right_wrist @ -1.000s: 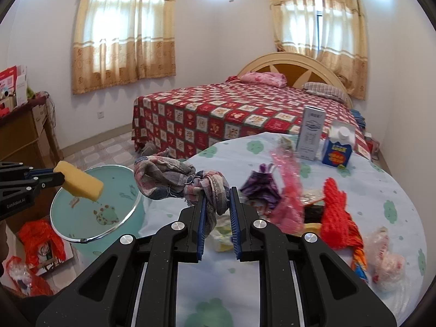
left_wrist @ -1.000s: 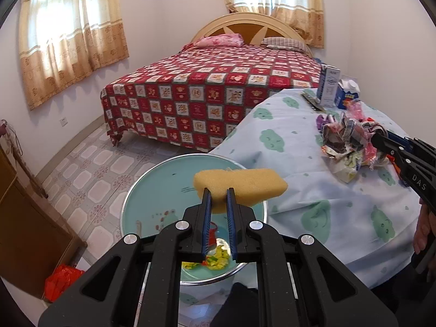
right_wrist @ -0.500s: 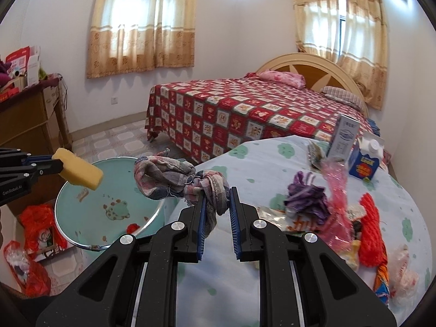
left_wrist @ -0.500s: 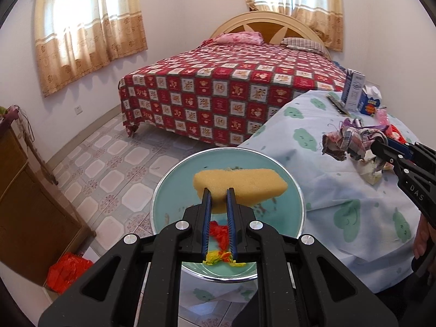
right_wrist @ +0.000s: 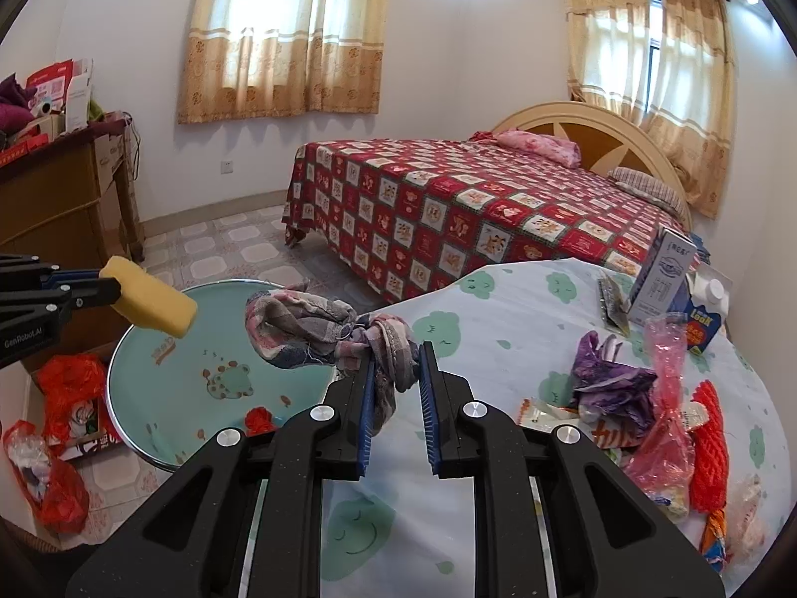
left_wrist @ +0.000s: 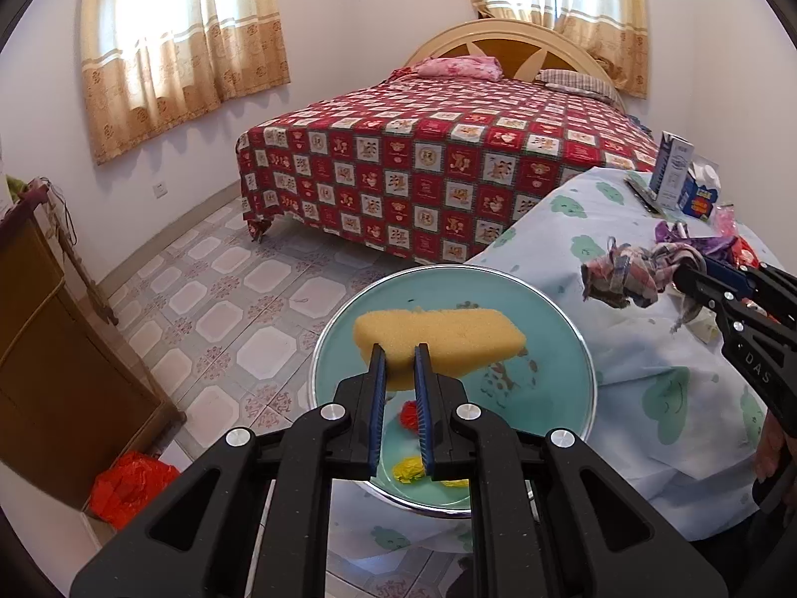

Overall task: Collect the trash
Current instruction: 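Carry the yellow sponge over the teal bucket with the left gripper, then release the sponge into the bucket while the right gripper drops the rag in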

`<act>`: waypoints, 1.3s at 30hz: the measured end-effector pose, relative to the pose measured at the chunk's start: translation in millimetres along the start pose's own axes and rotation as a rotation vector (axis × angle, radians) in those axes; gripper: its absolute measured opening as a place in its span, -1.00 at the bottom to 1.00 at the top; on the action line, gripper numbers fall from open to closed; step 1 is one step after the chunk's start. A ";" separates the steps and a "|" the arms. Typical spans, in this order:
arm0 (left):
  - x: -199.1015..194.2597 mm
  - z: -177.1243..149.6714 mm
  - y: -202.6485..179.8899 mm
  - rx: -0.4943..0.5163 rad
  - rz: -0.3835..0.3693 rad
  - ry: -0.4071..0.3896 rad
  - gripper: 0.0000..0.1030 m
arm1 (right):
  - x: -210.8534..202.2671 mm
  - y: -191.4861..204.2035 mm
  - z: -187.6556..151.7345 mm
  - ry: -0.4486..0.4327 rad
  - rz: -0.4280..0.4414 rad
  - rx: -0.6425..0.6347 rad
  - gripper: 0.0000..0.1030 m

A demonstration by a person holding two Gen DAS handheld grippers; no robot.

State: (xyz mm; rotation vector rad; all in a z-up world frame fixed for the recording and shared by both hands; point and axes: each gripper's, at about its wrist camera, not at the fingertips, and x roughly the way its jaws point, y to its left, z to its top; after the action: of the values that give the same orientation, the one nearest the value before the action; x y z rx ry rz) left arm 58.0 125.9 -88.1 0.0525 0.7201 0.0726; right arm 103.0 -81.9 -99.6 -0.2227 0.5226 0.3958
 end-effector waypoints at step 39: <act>16.7 -16.2 -24.6 0.033 -0.051 0.050 -0.09 | -60.3 -55.3 -30.0 -0.007 -0.098 0.087 -0.02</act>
State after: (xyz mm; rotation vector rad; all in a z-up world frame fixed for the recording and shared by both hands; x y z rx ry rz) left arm 61.0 103.2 -113.0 0.0638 0.7724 0.0133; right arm 65.2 -159.4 -87.5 -0.1628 0.5187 0.2776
